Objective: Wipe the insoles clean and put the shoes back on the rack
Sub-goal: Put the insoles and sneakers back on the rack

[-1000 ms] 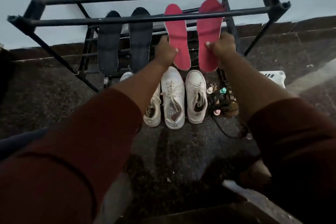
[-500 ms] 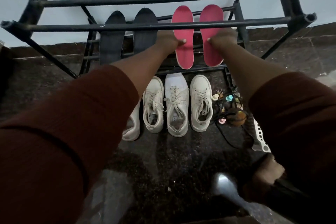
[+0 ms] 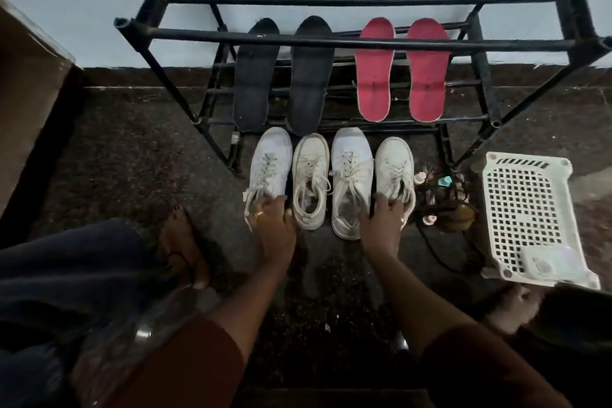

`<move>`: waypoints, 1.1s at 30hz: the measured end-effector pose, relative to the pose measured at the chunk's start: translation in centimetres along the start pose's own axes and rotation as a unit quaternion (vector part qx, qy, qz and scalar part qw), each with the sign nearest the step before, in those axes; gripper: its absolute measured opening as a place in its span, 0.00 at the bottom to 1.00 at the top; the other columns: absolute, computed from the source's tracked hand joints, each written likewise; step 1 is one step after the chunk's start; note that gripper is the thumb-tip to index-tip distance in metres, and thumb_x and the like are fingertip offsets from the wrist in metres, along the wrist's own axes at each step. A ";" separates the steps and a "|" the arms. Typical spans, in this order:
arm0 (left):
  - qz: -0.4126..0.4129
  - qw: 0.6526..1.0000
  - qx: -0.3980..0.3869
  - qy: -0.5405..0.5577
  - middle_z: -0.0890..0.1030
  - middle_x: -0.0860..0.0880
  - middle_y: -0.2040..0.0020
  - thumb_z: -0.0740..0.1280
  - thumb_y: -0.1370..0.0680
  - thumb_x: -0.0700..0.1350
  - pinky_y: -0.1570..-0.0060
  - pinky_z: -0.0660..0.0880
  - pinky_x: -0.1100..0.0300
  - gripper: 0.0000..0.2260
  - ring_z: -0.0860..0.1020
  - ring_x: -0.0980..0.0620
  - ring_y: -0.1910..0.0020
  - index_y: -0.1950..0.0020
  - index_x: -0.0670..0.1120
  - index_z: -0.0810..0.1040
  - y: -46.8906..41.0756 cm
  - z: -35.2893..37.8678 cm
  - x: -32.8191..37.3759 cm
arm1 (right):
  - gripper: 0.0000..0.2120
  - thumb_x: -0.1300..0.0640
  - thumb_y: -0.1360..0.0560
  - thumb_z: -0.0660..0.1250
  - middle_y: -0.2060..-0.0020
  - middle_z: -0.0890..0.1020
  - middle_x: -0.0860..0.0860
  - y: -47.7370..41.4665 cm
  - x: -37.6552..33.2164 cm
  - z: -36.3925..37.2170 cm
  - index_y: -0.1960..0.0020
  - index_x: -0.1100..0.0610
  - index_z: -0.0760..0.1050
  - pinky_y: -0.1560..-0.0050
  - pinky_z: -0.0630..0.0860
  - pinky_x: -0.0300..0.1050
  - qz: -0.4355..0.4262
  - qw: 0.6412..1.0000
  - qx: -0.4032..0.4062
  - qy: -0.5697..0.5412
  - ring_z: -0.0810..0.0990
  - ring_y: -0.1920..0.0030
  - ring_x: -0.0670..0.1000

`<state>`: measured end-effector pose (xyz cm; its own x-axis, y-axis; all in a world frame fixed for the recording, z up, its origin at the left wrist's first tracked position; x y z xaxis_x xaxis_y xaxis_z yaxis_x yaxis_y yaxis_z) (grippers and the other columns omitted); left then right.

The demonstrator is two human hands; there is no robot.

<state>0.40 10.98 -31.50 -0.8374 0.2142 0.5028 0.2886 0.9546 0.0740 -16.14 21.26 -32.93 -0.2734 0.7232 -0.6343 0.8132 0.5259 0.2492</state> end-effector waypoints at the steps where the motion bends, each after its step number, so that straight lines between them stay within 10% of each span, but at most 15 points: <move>1: -0.053 0.998 -0.028 -0.028 0.70 0.35 0.34 0.65 0.24 0.40 0.35 0.55 0.52 0.19 0.66 0.39 0.33 0.32 0.43 0.73 0.6 0.5 -1.7 | 0.20 0.58 0.26 0.66 0.38 0.65 0.61 1.1 0.9 1.0 0.35 0.59 0.69 0.43 0.68 0.48 0.016 1.000 -0.024 0.001 0.68 0.40 0.62; 5: -0.192 0.978 -0.077 -0.008 0.55 0.34 0.26 0.72 0.28 0.42 0.31 0.54 0.54 0.32 0.58 0.37 0.28 0.26 0.51 0.65 1.3 1.6 -6.4 | 0.26 0.57 0.29 0.70 0.41 0.66 0.59 2.9 2.4 3.7 0.34 0.50 0.67 0.45 0.72 0.51 0.058 0.995 -0.081 0.008 0.72 0.44 0.62; 8: -0.188 0.973 -0.134 0.021 0.70 0.37 0.33 0.75 0.30 0.43 0.40 0.62 0.59 0.35 0.69 0.40 0.36 0.26 0.50 0.64 0.2 2.8 -7.8 | 0.28 0.57 0.28 0.70 0.40 0.66 0.60 2.2 2.2 5.1 0.33 0.44 0.64 0.46 0.73 0.51 0.042 0.992 -0.110 0.035 0.74 0.46 0.61; 20: -0.152 0.982 -0.096 0.057 0.80 0.34 0.57 0.70 0.28 0.39 0.58 0.68 0.53 0.08 0.78 0.38 0.57 0.53 0.36 0.76 -0.4 5.4 -6.1 | 0.21 0.54 0.25 0.64 0.47 0.76 0.65 1.0 1.0 7.7 0.35 0.63 0.70 0.49 0.74 0.50 0.116 0.979 -0.142 0.092 0.77 0.49 0.63; 33: -0.162 0.983 -0.052 0.063 0.79 0.34 0.62 0.72 0.32 0.37 0.67 0.63 0.55 0.11 0.78 0.37 0.63 0.52 0.37 0.79 4.7 3.1 -4.6 | 0.13 0.58 0.25 0.61 0.51 0.72 0.62 6.2 0.2 3.6 0.44 0.64 0.74 0.57 0.65 0.47 0.102 0.992 -0.062 0.048 0.72 0.57 0.60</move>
<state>4.22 15.13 -36.13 -0.8312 -0.1313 0.5403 0.0673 0.9408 0.3322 -9.24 23.03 -34.14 -0.1618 0.8568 -0.4896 0.7885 0.4106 0.4579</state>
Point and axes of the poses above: each hand's wrist, its own y-axis away from the middle knuckle, its own z-axis out of the palm, x = y × z, the point moved 3 cm from there along -y, towards the middle knuckle
